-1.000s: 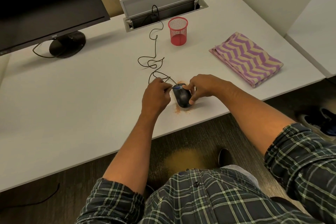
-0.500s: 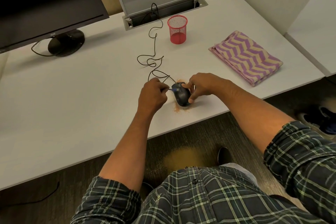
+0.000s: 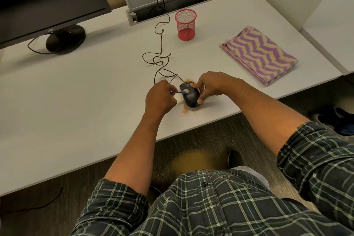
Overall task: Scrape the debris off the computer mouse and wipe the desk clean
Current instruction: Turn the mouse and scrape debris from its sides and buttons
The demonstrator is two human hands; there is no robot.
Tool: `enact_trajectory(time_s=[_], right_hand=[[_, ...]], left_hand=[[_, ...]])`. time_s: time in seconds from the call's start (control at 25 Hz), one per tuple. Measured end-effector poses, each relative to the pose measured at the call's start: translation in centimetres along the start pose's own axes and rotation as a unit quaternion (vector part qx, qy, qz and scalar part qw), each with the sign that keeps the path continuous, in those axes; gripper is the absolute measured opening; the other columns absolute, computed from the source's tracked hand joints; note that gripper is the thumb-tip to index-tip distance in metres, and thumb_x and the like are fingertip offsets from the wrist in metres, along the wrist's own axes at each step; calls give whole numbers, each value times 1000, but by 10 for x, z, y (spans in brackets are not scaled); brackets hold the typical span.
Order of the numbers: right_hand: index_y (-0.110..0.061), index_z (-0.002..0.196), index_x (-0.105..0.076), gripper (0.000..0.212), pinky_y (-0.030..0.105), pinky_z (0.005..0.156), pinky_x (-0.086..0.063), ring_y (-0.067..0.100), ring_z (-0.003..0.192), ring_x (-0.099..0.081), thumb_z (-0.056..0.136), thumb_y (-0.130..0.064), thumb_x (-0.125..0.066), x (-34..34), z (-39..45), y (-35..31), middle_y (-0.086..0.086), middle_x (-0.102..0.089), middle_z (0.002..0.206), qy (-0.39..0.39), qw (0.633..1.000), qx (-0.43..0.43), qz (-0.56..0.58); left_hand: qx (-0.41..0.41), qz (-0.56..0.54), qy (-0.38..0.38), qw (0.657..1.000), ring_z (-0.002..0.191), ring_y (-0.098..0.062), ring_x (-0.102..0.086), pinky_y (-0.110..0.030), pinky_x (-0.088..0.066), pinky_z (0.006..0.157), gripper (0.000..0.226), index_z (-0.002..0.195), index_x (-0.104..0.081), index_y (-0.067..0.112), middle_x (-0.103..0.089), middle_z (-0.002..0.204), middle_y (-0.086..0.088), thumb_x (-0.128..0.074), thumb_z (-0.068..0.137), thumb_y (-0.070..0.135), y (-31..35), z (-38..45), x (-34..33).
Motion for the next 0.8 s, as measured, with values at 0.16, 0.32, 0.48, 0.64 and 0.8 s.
enact_trajectory(time_s=[0.16,0.32,0.48,0.64,0.8], right_hand=[[-29,139,-57,77,39,86,-49,21,99,-59,71,-54,-82,-1,2,2,1,-66,109,0,1000,-4,6],[-27,136,-60,76,40,86,-51,21,96,-60,70,-54,-83,-2,3,2,1,-67,106,2,1000,-8,13],[-27,137,-60,77,42,89,-51,21,96,-61,69,-56,-83,-3,5,4,-1,-68,102,-2,1000,-10,19],[-27,136,-60,75,38,85,-50,21,97,-59,70,-55,-82,-3,5,4,1,-66,106,0,1000,-9,15],[-27,135,-61,74,39,84,-49,21,96,-60,70,-54,-82,-3,5,5,2,-67,106,1,1000,-10,23]], left_hand=[[22,-5,47,999,89,-18,-60,-28,-43,70,19,105,-77,14,-66,101,-1,-65,91,13,1,4,9],[10,-86,31,996,86,-15,-61,-29,-53,76,18,107,-78,14,-65,96,2,-68,92,15,3,4,3],[79,-57,39,994,81,-14,-60,-27,-47,73,18,105,-78,11,-71,99,-2,-68,90,12,-9,4,2],[88,-124,61,986,85,-12,-61,-23,-48,77,18,106,-78,12,-70,98,1,-66,92,13,-8,8,4],[104,-155,28,982,89,-16,-67,-23,-51,78,18,104,-79,13,-74,100,-1,-69,89,11,-8,14,-1]])
Point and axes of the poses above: each hand's wrist, its own z-axis towards the middle knuckle, its own x-axis out of the back of the hand, y = z × x, the point moved 2 cm from there along z, towards the middle knuckle
